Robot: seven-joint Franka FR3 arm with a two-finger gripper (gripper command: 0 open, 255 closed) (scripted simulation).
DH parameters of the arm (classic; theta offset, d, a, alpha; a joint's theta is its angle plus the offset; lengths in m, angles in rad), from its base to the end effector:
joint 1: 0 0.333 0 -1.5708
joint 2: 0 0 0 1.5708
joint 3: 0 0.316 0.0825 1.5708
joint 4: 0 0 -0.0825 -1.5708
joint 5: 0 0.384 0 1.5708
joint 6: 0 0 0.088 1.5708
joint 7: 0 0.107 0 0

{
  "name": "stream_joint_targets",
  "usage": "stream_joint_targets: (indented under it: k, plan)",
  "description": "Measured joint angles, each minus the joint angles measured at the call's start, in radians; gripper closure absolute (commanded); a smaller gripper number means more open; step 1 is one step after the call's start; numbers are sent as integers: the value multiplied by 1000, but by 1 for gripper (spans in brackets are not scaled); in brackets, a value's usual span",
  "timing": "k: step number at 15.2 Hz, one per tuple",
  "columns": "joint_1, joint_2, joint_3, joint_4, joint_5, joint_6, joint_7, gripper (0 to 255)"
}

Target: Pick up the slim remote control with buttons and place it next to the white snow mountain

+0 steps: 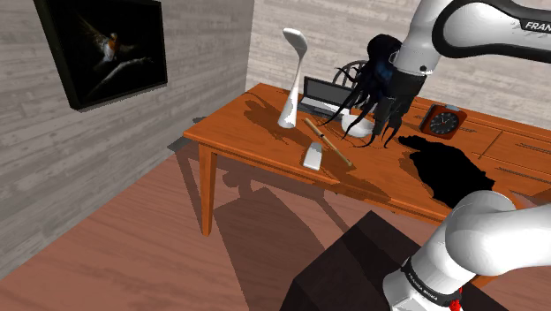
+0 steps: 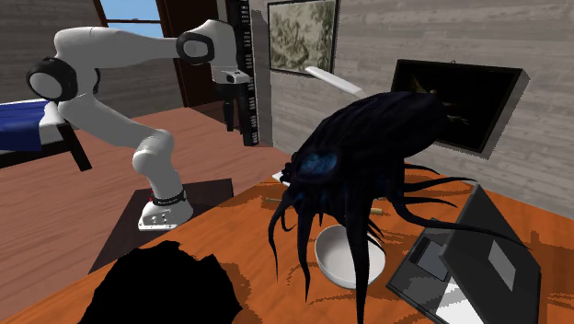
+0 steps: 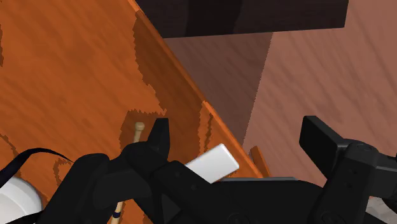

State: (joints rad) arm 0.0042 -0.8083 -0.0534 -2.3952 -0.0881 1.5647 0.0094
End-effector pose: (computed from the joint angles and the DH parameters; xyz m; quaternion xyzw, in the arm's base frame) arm 0.2988 -0.0287 0.5780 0.9994 -0.0206 -0.0117 0.0246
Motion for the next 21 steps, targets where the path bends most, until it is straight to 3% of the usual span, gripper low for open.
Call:
stream_joint_targets:
  k: [3,12,21]
  plan:
    - [-10,34,10,-5,11,37,44,0]
    - [-89,313,50,-4,55,314,333,0]
    - [-154,651,59,125,76,530,617,0]
